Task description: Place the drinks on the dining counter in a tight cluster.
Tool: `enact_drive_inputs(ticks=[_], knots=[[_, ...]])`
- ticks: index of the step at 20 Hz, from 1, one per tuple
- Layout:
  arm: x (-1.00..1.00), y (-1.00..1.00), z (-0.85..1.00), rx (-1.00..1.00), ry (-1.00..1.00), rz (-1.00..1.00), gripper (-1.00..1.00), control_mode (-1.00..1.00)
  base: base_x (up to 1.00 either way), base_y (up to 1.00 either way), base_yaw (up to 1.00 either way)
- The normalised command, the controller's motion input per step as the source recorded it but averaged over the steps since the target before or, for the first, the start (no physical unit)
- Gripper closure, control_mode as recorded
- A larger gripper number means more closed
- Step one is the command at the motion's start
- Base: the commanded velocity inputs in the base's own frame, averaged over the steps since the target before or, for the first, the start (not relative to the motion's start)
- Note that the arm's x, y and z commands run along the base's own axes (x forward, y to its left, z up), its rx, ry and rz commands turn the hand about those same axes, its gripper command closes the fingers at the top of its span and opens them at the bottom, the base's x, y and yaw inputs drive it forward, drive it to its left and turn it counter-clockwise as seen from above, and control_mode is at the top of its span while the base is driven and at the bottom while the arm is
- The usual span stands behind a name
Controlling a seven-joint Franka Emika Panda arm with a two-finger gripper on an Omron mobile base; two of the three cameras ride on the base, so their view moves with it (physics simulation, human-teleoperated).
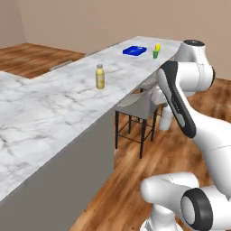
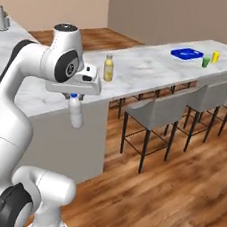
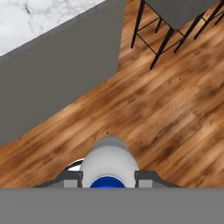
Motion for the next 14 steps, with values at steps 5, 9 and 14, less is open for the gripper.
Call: enact_drive_inputs(ticks=[5,9,14], knots=[[0.0,0.0,0.0,0.0,0.0,0.0,1.0,1.0,0.76,-1.0,0.41],[0.0,0.0,0.0,0.0,0.0,0.0,1.0,1.0,0.8,-1.0,0.4],[0.0,0.0,0.0,0.0,0.0,0.0,1.0,1.0,0.78,-1.0,0.4]])
